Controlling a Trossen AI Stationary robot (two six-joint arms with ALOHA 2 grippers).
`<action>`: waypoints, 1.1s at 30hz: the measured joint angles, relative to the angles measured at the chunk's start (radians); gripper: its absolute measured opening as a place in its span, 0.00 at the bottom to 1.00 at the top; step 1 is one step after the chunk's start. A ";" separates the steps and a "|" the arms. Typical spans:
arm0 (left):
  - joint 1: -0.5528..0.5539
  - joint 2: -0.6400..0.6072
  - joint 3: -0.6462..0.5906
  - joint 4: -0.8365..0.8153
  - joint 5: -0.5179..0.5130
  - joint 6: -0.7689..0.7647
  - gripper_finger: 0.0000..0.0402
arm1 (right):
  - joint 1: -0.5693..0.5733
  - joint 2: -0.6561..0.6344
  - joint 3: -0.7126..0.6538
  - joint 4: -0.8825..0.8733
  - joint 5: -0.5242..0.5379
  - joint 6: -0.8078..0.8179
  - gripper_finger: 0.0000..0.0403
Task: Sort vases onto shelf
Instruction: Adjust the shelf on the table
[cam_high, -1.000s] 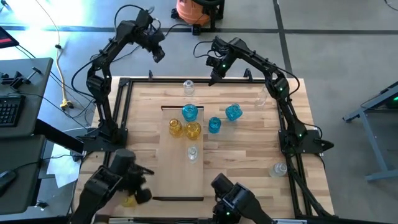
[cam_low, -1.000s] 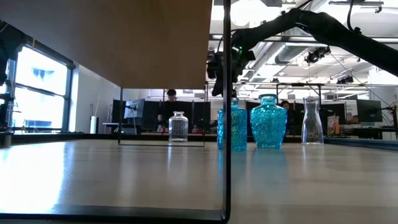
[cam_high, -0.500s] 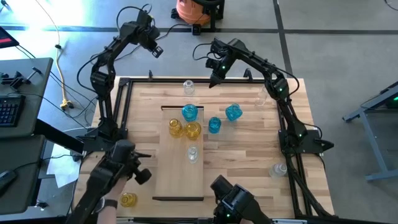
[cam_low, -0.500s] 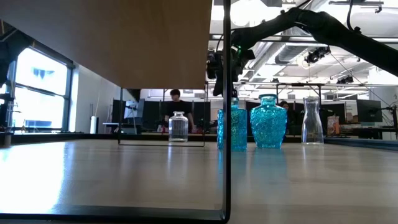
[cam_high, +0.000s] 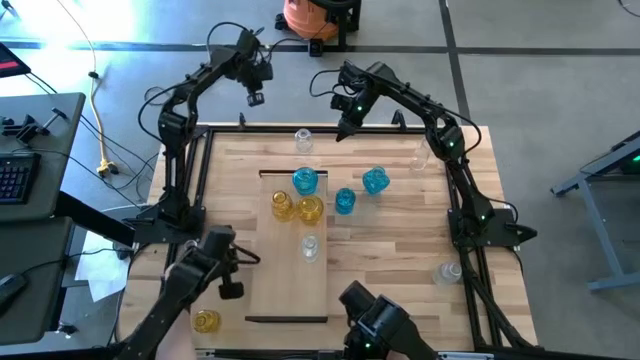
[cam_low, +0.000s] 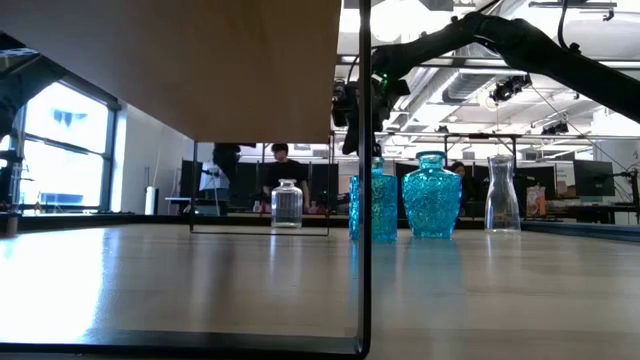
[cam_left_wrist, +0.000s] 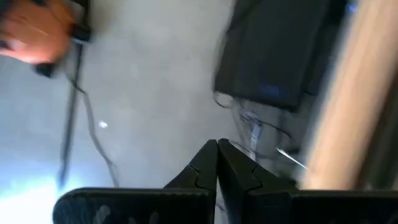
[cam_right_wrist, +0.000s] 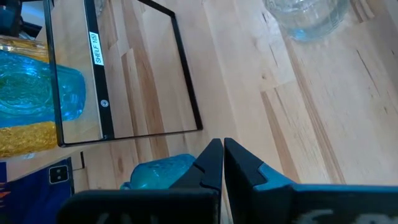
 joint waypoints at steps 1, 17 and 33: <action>0.004 0.000 0.000 0.014 0.001 0.005 0.00 | 0.000 0.000 0.000 -0.002 0.000 0.000 0.00; 0.046 -0.046 0.001 -0.110 0.136 0.118 0.00 | -0.001 0.000 0.000 -0.003 0.000 -0.015 0.00; 0.036 -0.039 0.001 0.202 -0.005 -0.064 0.00 | 0.004 -0.010 0.000 -0.071 -0.016 -0.025 0.00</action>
